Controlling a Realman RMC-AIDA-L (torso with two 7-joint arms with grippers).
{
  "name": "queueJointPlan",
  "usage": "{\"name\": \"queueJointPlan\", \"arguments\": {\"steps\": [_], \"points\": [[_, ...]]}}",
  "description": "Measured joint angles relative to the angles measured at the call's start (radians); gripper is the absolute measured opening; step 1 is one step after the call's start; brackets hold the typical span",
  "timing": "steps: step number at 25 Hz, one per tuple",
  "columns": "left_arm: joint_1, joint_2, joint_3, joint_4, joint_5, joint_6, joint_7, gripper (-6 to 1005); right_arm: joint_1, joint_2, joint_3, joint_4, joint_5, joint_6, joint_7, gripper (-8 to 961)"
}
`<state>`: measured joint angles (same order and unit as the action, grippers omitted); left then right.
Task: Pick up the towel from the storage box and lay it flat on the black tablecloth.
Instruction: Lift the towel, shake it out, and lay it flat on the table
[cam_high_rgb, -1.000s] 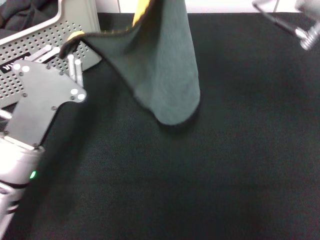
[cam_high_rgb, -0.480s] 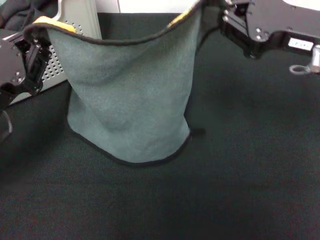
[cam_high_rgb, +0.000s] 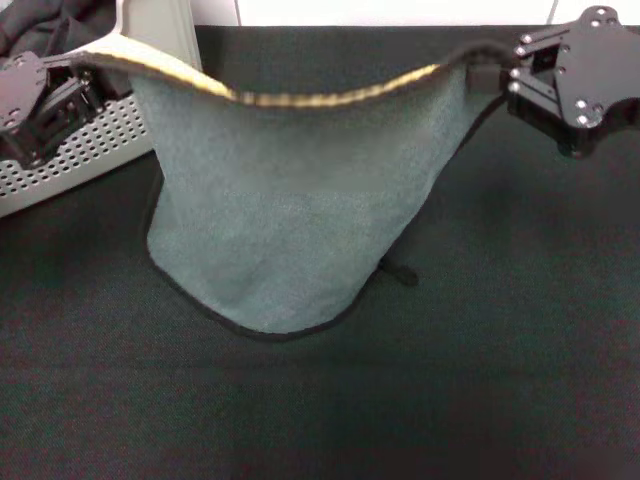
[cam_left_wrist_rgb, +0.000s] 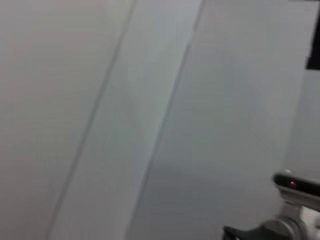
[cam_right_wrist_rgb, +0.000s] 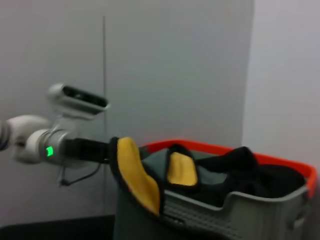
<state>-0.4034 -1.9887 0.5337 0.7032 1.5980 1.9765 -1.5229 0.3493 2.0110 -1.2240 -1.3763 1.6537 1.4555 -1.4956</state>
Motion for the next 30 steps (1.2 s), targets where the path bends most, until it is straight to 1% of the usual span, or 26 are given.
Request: {"name": "queueJointPlan", "arguments": {"steps": [3, 5, 7, 9, 10, 11, 13, 15, 17, 18, 19, 20, 21, 22, 25, 27, 28, 30], "points": [[0.010, 0.007, 0.039, 0.050, 0.002, 0.037, -0.044, 13, -0.024, 0.001, 0.002, -0.058, -0.004, 0.052, 0.039, 74], [0.024, 0.018, 0.079, 0.057, -0.001, 0.054, -0.051, 14, -0.052, 0.004, -0.001, -0.103, 0.004, 0.105, 0.078, 75], [0.043, 0.037, 0.145, 0.059, -0.018, 0.060, -0.062, 14, -0.081, 0.009, -0.009, -0.148, 0.033, 0.163, 0.118, 75], [0.087, 0.076, 0.266, 0.066, -0.097, 0.063, -0.082, 14, -0.101, 0.009, -0.023, -0.186, 0.074, 0.202, 0.159, 76], [0.104, 0.091, 0.309, 0.069, -0.138, 0.063, -0.090, 14, -0.111, 0.009, -0.032, -0.205, 0.096, 0.214, 0.183, 76], [0.131, 0.116, 0.380, 0.073, -0.214, 0.064, -0.103, 14, -0.119, 0.008, -0.039, -0.222, 0.113, 0.224, 0.204, 76], [0.173, 0.154, 0.482, 0.079, -0.340, 0.064, -0.132, 14, -0.144, 0.007, -0.049, -0.267, 0.147, 0.242, 0.269, 77], [0.204, 0.176, 0.529, 0.093, -0.408, 0.063, -0.160, 14, -0.152, 0.006, -0.049, -0.276, 0.158, 0.245, 0.291, 77], [0.222, 0.176, 0.516, 0.103, -0.412, 0.060, -0.178, 14, -0.155, 0.006, -0.049, -0.269, 0.168, 0.241, 0.319, 78], [0.222, 0.171, 0.496, 0.099, -0.392, 0.058, -0.182, 14, -0.143, 0.006, -0.049, -0.238, 0.155, 0.226, 0.325, 78], [0.210, 0.160, 0.455, 0.083, -0.351, 0.054, -0.182, 13, -0.115, 0.006, -0.049, -0.177, 0.124, 0.205, 0.323, 78], [0.192, 0.149, 0.412, 0.063, -0.298, 0.046, -0.181, 13, -0.102, 0.005, -0.048, -0.149, 0.108, 0.196, 0.320, 79], [0.168, 0.139, 0.364, 0.041, -0.240, 0.033, -0.180, 13, -0.063, 0.005, -0.045, -0.075, 0.074, 0.182, 0.308, 79], [0.138, 0.125, 0.306, 0.019, -0.145, 0.003, -0.178, 13, -0.034, 0.006, -0.043, -0.018, 0.050, 0.172, 0.297, 79], [0.068, 0.095, 0.176, -0.006, 0.087, -0.103, -0.174, 13, 0.123, 0.000, -0.036, 0.290, -0.018, 0.117, 0.218, 80], [0.034, 0.082, 0.118, -0.013, 0.181, -0.176, -0.171, 14, 0.229, -0.012, -0.034, 0.489, -0.061, 0.053, 0.145, 81], [0.017, 0.077, 0.091, -0.019, 0.219, -0.220, -0.171, 14, 0.259, -0.016, -0.033, 0.544, -0.079, 0.030, 0.123, 81], [-0.002, 0.073, 0.079, -0.022, 0.254, -0.291, -0.173, 14, 0.311, -0.023, -0.031, 0.643, -0.133, -0.039, 0.078, 82]]}}
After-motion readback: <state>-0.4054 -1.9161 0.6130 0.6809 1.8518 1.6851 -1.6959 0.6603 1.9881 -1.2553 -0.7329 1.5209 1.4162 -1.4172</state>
